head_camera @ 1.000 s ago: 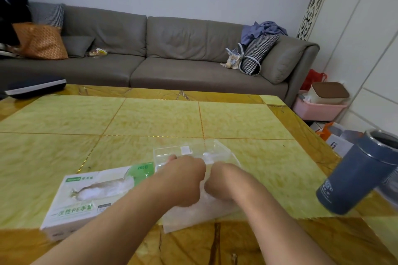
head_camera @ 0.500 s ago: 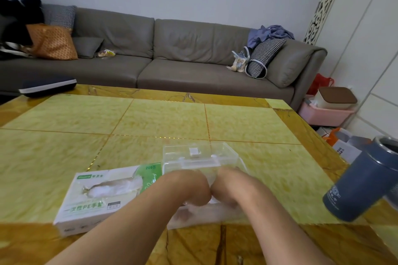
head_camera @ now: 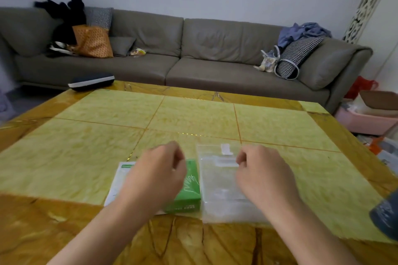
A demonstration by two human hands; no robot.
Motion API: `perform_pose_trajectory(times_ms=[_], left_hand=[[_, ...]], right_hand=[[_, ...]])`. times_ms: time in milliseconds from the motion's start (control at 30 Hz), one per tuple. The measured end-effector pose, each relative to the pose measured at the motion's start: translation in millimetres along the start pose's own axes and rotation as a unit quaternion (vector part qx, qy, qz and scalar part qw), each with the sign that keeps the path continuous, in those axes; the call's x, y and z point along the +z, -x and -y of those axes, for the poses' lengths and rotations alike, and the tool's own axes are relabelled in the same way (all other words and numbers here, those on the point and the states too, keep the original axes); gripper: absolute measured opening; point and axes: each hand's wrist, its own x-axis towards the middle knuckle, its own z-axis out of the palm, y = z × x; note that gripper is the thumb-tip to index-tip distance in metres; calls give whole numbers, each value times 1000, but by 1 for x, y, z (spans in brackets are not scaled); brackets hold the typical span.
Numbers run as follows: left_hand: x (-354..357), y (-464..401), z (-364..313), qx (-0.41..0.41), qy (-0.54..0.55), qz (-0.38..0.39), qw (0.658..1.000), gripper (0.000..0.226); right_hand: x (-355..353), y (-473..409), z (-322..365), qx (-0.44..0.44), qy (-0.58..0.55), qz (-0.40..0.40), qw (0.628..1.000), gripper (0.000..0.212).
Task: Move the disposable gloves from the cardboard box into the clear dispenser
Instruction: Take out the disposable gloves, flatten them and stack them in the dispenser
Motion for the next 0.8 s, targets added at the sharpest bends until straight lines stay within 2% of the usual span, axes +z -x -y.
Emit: perform_pose_trajectory(times_ms=[133, 233, 333, 467, 633, 800], left_hand=[[-10, 2, 45, -82, -103, 56, 990, 17], [-8, -1, 49, -83, -129, 77, 985, 19], [-6, -6, 49, -87, -140, 75, 983, 17], [-3, -8, 52, -74, -119, 68, 988, 15], [-1, -9, 51, -52, 21, 44, 997, 17], [0, -8, 43, -43, 138, 8, 989, 16]], right_hand=[[12, 19, 29, -182, -21, -27, 983, 41], [28, 32, 49, -274, 21, 62, 960, 42], [40, 39, 59, -289, 55, 117, 949, 29], [45, 40, 60, -284, 64, 115, 950, 25], [47, 41, 58, -280, 52, 119, 951, 27], [42, 42, 59, -275, 36, 120, 953, 31]])
